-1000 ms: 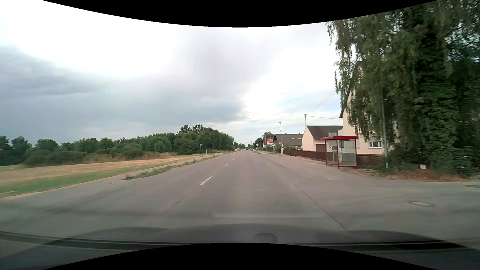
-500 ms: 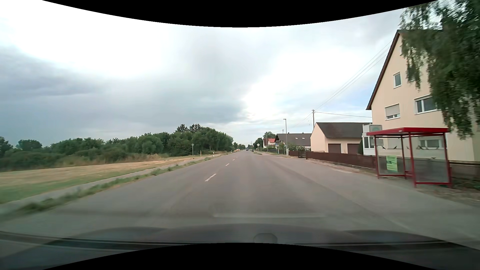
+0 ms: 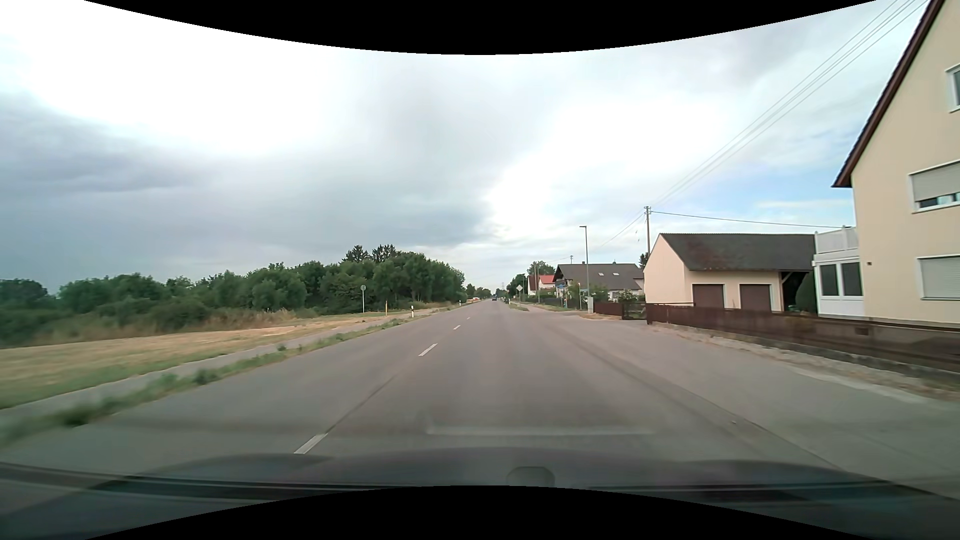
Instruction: Follow the waypoints while adhering to traffic rules and regulations
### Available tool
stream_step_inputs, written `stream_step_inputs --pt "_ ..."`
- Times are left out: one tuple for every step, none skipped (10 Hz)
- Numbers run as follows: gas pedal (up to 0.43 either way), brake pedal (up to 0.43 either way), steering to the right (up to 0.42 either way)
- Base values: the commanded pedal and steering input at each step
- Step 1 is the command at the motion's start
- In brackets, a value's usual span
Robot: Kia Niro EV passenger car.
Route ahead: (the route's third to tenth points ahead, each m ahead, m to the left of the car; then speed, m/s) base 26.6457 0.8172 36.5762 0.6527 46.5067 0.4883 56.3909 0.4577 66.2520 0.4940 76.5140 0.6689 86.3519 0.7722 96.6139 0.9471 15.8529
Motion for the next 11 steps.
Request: stream_step_inputs --pt "0.197 0.0 -0.005" --pt "0.197 0.0 -0.005" --pt "0.197 0.0 -0.005" --pt "0.197 0.0 -0.004" --pt "0.197 0.0 -0.004" --pt "0.197 0.0 -0.004" --pt "0.197 0.0 -0.004" --pt "0.197 0.0 -0.004" --pt "0.197 0.0 -0.004" --pt "0.197 0.0 -0.003" --pt "0.197 0.0 -0.002"
